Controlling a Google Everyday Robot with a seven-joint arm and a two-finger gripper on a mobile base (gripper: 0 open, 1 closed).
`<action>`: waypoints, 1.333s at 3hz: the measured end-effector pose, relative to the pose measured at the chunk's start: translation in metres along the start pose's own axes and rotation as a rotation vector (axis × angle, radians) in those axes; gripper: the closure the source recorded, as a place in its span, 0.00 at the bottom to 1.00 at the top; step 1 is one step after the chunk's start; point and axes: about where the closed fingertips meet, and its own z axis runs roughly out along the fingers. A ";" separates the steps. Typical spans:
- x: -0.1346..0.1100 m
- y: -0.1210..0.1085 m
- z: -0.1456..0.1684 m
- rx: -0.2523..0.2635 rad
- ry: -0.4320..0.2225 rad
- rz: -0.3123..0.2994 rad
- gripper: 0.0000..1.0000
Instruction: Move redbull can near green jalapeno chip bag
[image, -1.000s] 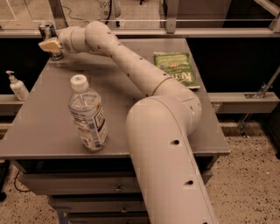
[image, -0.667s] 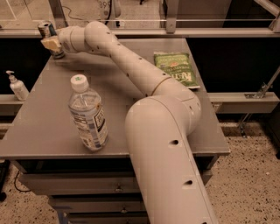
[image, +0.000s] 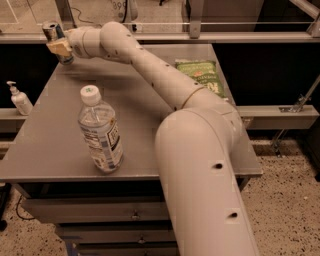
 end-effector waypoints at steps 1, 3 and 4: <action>-0.013 0.001 -0.038 0.030 -0.021 -0.017 1.00; -0.006 0.011 -0.086 0.056 -0.010 -0.013 1.00; -0.007 -0.011 -0.115 0.132 0.026 -0.038 1.00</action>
Offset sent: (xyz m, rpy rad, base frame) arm -0.0800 -0.1232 0.0277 0.0134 -0.0392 -0.0978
